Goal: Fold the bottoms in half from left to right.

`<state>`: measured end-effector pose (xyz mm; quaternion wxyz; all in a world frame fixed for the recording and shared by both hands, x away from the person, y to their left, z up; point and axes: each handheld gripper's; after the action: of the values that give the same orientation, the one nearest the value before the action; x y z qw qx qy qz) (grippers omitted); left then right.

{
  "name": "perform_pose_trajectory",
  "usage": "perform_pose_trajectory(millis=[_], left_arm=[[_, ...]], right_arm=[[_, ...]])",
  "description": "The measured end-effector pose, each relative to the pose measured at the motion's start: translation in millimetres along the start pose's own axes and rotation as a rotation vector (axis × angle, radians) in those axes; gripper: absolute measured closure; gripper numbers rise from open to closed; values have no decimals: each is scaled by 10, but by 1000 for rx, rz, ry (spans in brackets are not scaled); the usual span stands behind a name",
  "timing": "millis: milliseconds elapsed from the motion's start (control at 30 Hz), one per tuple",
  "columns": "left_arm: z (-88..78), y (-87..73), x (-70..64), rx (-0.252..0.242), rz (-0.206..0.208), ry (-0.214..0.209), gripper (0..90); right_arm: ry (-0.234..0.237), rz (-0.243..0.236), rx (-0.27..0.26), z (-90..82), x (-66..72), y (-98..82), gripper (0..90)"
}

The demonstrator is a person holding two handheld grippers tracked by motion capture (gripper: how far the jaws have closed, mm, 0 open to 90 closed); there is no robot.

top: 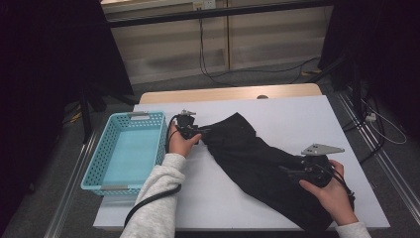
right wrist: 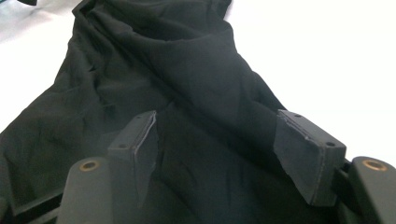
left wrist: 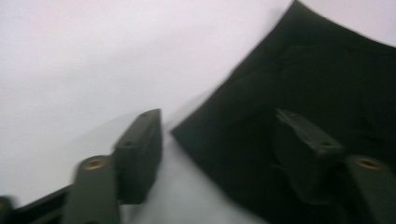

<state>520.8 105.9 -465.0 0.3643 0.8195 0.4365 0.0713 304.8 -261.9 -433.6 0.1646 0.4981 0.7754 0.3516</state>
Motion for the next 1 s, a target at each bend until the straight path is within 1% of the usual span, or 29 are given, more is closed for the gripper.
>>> perform_pose_trajectory(millis=[67,133,167,200,233,267,367,400,500,633,767,867,900,933,967,1000], left_arm=[[-11,6,-28,23,-7,-14,544],[-15,-1,-50,36,-10,-26,657],[-21,1,-57,50,-23,-39,718],[-26,1,-64,68,-45,-62,792],[-44,14,-92,84,-44,-51,830],[-44,14,-92,84,-44,-51,841],[-103,39,-116,114,-27,-26,848],[-134,39,-103,114,-34,-23,850],[-272,37,-24,108,-43,0,854],[-472,43,81,93,-80,31,855],[-651,61,128,79,-99,44,854],[-665,63,120,65,-96,43,849],[-653,58,119,56,-88,46,833],[-636,54,119,48,-69,58,795],[-618,49,115,36,-65,62,737],[-598,46,113,27,-68,61,637]], right_arm=[[-2,-3,5,9,3,-10,316],[-4,-3,8,14,0,-16,317],[-5,-1,8,16,-1,-18,317],[-7,-1,8,16,-3,-18,317],[-7,1,8,13,-4,-17,317],[-7,1,8,13,-4,-17,317],[-6,0,4,5,-5,-13,317],[-6,0,3,2,-5,-13,317],[-6,3,1,-2,-8,-13,317],[-10,6,-1,-12,-15,-16,317],[-12,9,-4,-29,-25,-16,317],[-14,10,-4,-33,-29,-17,317],[-16,9,-3,-35,-31,-19,317],[-17,9,-1,-36,-35,-21,317],[-19,10,0,-40,-40,-23,317],[-23,12,1,-46,-47,-27,317]])
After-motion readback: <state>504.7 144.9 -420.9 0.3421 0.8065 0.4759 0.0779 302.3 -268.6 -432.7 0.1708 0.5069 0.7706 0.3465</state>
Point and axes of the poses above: each handheld gripper's, and its own axes: z roughly forward along the jaws, y roughly out of its top, x roughly to its left, and after that the axes turned 5 degrees about x, right-handed
